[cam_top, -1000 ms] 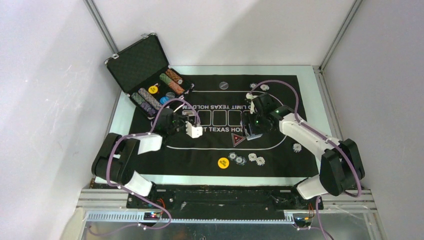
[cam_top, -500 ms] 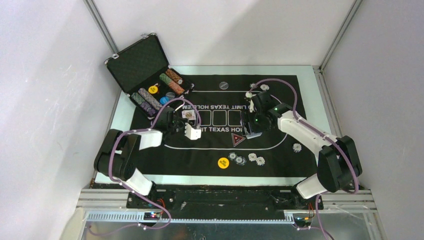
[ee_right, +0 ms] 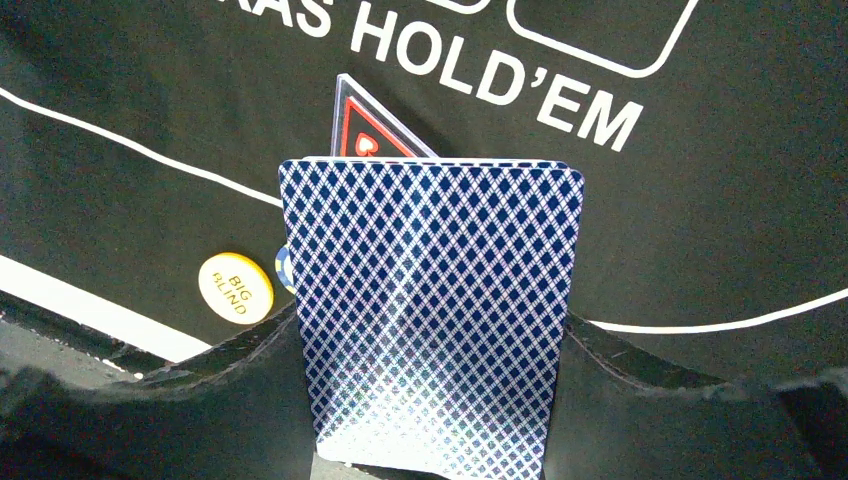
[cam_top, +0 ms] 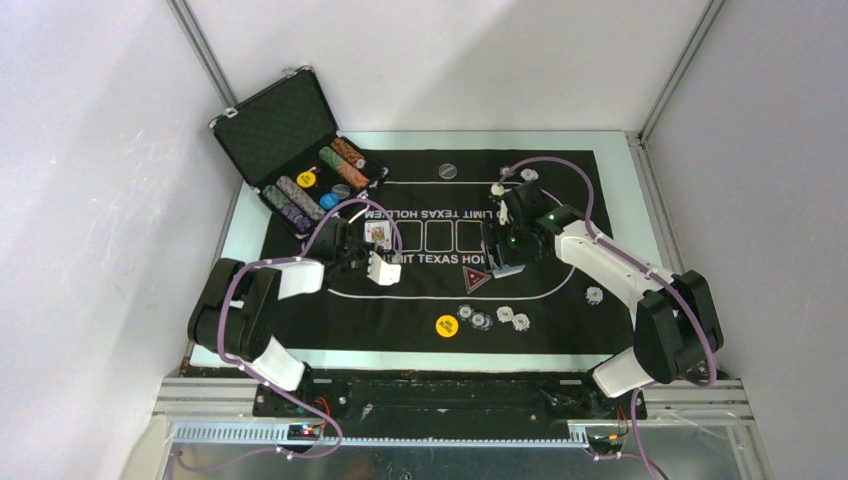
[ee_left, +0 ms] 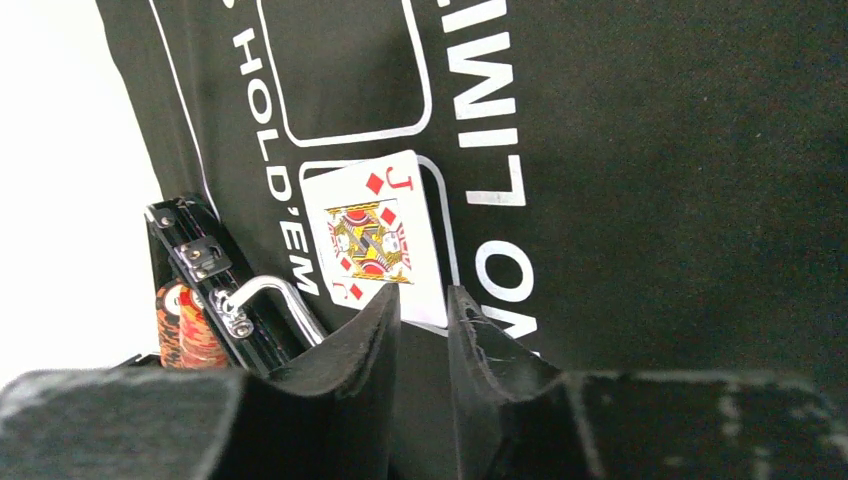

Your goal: Distribute texas hold em gaming equipment

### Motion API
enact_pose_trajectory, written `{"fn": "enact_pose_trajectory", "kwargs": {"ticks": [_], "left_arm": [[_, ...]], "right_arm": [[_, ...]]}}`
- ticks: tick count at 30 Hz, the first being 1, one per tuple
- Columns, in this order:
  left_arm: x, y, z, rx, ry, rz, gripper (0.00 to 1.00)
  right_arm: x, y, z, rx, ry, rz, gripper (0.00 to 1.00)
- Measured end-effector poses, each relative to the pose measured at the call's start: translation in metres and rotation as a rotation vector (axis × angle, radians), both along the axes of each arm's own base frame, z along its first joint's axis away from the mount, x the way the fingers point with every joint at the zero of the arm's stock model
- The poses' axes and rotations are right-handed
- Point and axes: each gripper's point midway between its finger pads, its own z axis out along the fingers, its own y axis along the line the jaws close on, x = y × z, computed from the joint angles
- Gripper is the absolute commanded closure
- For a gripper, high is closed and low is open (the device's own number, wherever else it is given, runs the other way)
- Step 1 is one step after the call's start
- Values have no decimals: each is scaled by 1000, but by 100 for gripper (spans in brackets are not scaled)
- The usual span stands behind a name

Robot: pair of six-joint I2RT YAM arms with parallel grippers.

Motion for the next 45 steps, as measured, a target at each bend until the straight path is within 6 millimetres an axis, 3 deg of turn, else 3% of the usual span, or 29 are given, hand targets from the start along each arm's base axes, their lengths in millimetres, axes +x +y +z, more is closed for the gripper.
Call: {"fn": "enact_pose_trajectory", "kwargs": {"ticks": [12,16,17,19,22,24,26,28,31,34,38,40,42,45], "left_arm": [[3,9,0,22,11,48,49],[5,15,7,22,3,93,31],[5,15,8,22,2,95,17],[5,17,14,6,-1,120,2],[5,17,33,-51,-2,172,1],[8,15,53,-111,7,218,0],[16,9,88,-214,22,270,0],[26,2,133,-353,13,302,0],[38,-4,218,-649,-62,337,0],[36,-9,285,-959,-82,364,0],[35,-26,344,-1323,99,376,0],[35,-36,364,-1456,247,383,0],[30,-47,369,-1558,419,392,0],[13,-65,340,-1661,729,410,0]], "right_arm": [[-2,-1,-1,-9,6,0,100],[-4,0,-1,-13,9,5,100],[-4,0,-1,-13,8,6,100],[-5,1,-1,-16,7,10,100],[-6,3,-2,-20,5,20,100],[-8,4,-2,-25,5,32,100],[-11,6,-2,-31,4,50,100],[-13,8,-2,-36,1,69,100],[-18,12,-1,-45,-6,107,100],[-26,18,2,-57,-19,154,100],[-39,27,10,-67,-50,235,100],[-45,33,15,-65,-72,280,100],[-50,38,21,-56,-96,318,100],[-59,45,30,-32,-128,368,100]]}}
